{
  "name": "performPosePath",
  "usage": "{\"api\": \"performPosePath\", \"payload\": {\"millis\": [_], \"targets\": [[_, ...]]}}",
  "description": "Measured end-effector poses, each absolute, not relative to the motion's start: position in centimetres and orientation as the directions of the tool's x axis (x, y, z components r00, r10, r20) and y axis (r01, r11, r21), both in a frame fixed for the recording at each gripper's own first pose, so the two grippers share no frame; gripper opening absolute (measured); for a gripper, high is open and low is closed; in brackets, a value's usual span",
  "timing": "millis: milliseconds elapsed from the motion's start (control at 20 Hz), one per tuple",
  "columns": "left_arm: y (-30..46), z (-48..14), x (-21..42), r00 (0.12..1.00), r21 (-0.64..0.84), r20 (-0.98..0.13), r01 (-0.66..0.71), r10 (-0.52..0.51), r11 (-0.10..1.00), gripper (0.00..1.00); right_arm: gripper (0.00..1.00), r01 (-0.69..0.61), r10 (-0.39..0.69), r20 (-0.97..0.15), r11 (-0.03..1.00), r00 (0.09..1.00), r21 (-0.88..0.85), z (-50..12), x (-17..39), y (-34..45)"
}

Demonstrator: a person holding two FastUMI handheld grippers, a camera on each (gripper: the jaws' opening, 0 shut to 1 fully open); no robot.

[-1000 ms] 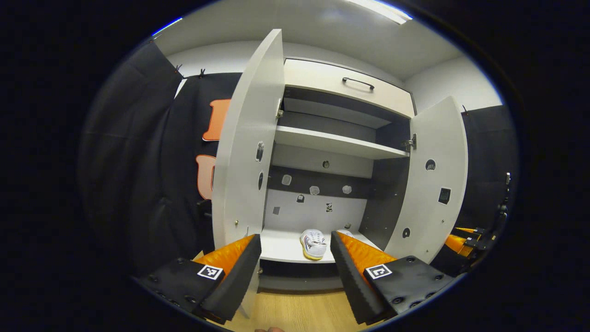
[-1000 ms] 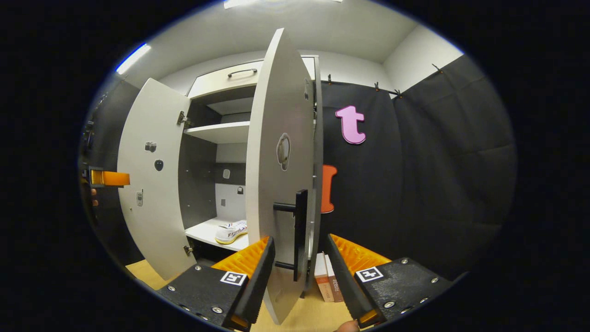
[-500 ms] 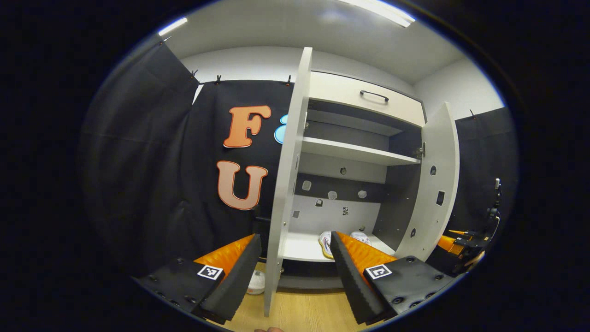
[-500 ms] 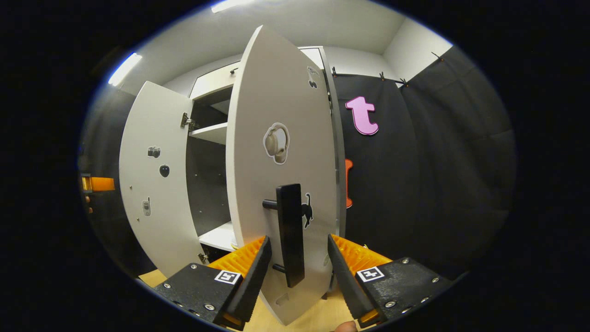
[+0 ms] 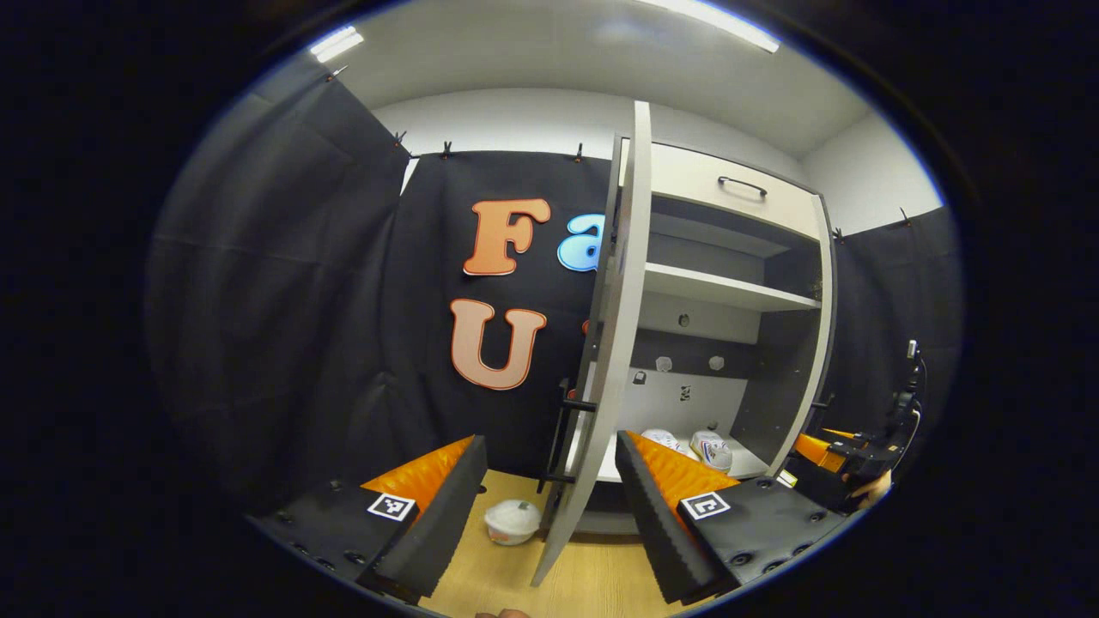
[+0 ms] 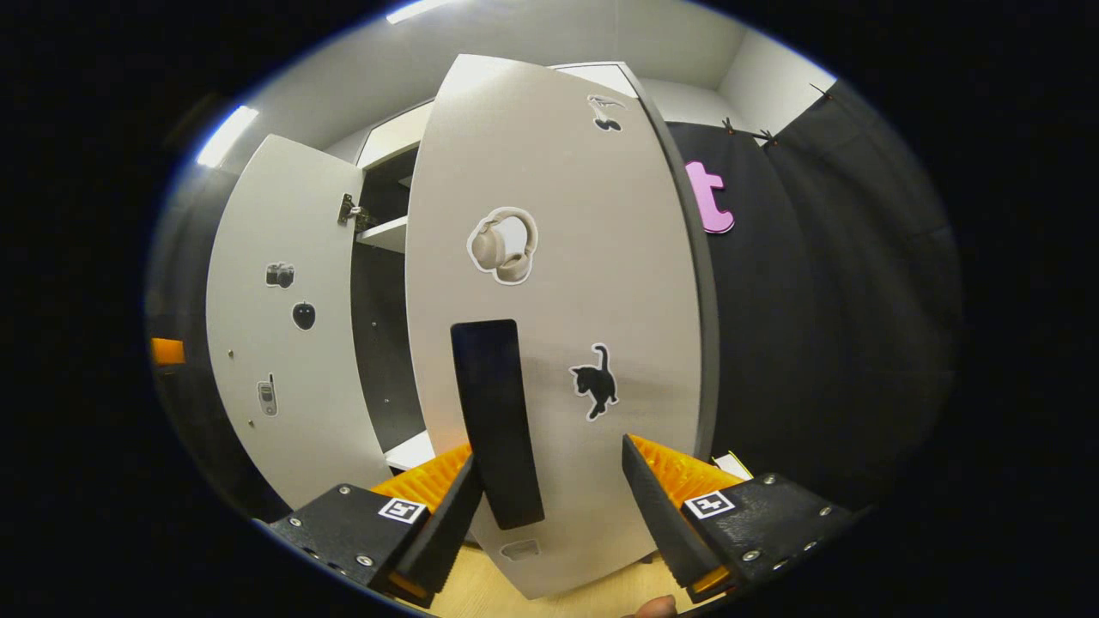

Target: Grab one shoe with the right hand and put it into the shoe cabinet, grab the other shoe with the left hand and put it into the shoe cabinet; then close the right door with the right hand and the left door with the left hand.

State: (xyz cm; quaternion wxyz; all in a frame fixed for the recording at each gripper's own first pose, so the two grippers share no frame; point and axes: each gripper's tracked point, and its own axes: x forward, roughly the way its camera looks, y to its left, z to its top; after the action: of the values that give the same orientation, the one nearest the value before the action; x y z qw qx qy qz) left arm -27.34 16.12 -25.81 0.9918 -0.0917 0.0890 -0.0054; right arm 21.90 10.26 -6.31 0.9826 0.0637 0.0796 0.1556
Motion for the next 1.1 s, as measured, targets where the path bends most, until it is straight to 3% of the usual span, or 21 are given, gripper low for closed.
{"api": "performPosePath", "payload": {"millis": [150, 200, 250, 400, 700, 750, 900, 1100], "targets": [[18.2, -26.4, -27.2, 0.983, -0.175, -0.184, -0.039, 0.006, 0.984, 0.98, 0.93, -0.288, 0.305, -0.137, 0.949, 0.943, 0.127, -6.8, 23.4, 11.9], [18.8, -26.6, -27.1, 0.982, -0.173, -0.188, -0.047, 0.014, 0.984, 0.98, 0.99, -0.282, 0.297, -0.134, 0.951, 0.945, 0.125, -6.7, 23.7, 12.0], [19.3, -26.9, -27.1, 0.982, -0.17, -0.19, -0.05, 0.017, 0.984, 0.98, 0.93, -0.276, 0.293, -0.137, 0.952, 0.946, 0.13, -6.8, 23.9, 12.1], [19.8, -28.5, -26.6, 0.979, -0.161, -0.202, -0.04, 0.007, 0.986, 0.96, 0.93, -0.265, 0.285, -0.138, 0.953, 0.949, 0.145, -7.0, 24.4, 12.6], [18.7, -32.1, -24.8, 0.963, -0.189, -0.252, 0.048, -0.095, 0.981, 0.96, 0.99, -0.243, 0.263, -0.148, 0.96, 0.953, 0.14, -7.5, 26.0, 13.5], [18.5, -32.6, -24.6, 0.96, -0.2, -0.257, 0.059, -0.111, 0.978, 0.96, 0.95, -0.239, 0.258, -0.148, 0.961, 0.955, 0.136, -7.6, 26.5, 13.7], [17.8, -33.2, -23.9, 0.952, -0.232, -0.259, 0.101, -0.161, 0.968, 0.97, 0.99, -0.225, 0.244, -0.148, 0.966, 0.958, 0.13, -7.7, 27.2, 14.3], [17.2, -33.8, -23.1, 0.941, -0.235, -0.265, 0.148, -0.209, 0.961, 0.97, 0.95, -0.207, 0.225, -0.151, 0.97, 0.963, 0.127, -8.0, 27.9, 14.7]]}}
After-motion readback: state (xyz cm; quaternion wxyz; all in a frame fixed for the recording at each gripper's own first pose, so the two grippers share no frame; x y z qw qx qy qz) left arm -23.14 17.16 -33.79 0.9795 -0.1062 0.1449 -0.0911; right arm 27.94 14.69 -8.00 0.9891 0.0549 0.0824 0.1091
